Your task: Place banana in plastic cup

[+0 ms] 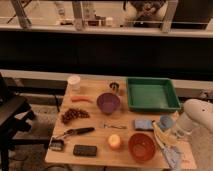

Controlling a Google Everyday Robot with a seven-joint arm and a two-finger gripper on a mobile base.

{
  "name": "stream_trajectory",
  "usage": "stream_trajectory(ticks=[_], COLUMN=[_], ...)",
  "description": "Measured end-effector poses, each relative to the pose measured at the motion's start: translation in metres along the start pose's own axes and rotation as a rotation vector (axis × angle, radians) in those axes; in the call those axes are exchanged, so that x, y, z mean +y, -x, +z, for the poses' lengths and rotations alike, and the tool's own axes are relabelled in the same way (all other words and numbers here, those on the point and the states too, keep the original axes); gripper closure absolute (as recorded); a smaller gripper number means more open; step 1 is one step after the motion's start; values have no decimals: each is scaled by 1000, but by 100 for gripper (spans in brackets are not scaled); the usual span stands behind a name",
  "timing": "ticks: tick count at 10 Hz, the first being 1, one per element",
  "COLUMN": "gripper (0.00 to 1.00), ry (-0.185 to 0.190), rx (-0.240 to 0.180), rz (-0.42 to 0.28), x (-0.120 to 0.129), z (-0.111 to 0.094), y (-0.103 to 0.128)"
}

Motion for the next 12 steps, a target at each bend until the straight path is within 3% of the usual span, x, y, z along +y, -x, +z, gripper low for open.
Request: stream_trajectory(ticks=[8,12], gripper=[95,95], ry=[-93,-132], rx=[-73,-75], rz=[-9,-33], x=[-7,-5], z=[-26,-43], y=[10,13])
